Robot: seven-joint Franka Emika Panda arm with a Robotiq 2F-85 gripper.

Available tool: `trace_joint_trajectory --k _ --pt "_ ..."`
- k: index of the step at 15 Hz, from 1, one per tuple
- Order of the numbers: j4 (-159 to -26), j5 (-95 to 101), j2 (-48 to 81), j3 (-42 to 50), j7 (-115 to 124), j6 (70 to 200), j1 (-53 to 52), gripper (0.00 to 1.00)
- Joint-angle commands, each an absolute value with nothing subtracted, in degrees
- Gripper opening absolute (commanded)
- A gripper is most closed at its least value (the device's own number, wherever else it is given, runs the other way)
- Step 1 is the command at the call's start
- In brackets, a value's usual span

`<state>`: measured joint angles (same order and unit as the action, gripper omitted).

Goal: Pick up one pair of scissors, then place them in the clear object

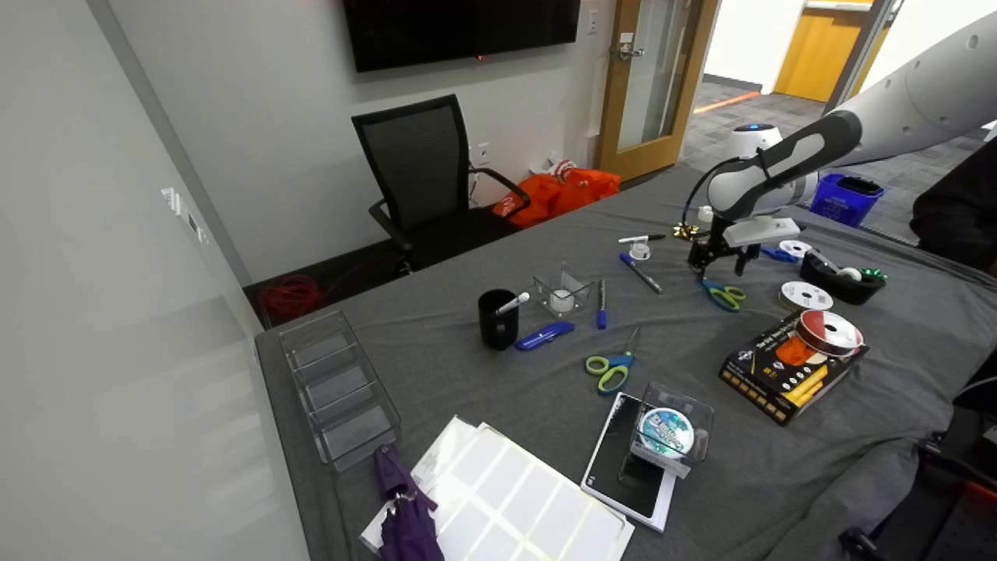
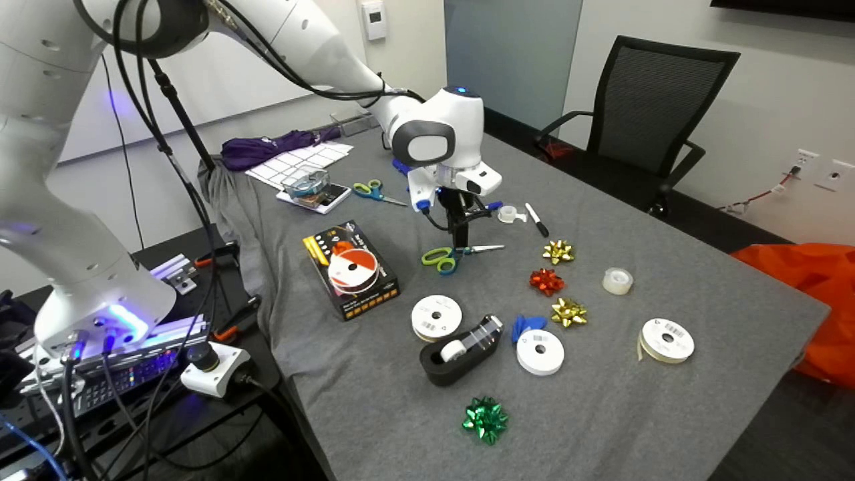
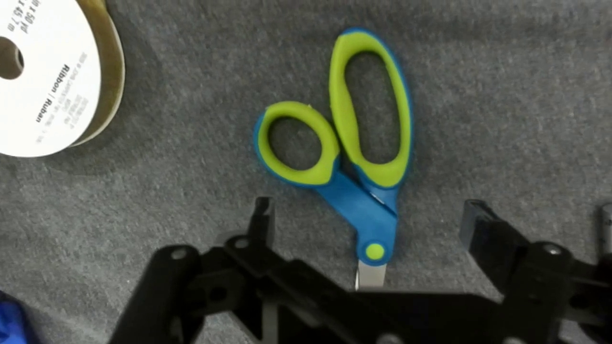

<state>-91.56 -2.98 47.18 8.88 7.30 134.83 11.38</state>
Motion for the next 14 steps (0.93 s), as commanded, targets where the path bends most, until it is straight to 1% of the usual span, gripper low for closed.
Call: trace_joint_trajectory --k 1,2,3,8,14 --pt "-90.76 -3.39 47.56 8.25 5.5 135.81 12.21 1.0" --pt "-90.98 -1.67 47.06 9.51 5.57 136.91 11.4 1.0" --pt "-91.04 -2.65 47.32 8.94 7.09 135.37 11.37 1.0" --pt "-90.5 -1.98 47.28 9.36 6.87 135.88 11.41 1.0" --pt "-88.47 -6.11 49.67 5.56 2.6 135.79 14.14 1.0"
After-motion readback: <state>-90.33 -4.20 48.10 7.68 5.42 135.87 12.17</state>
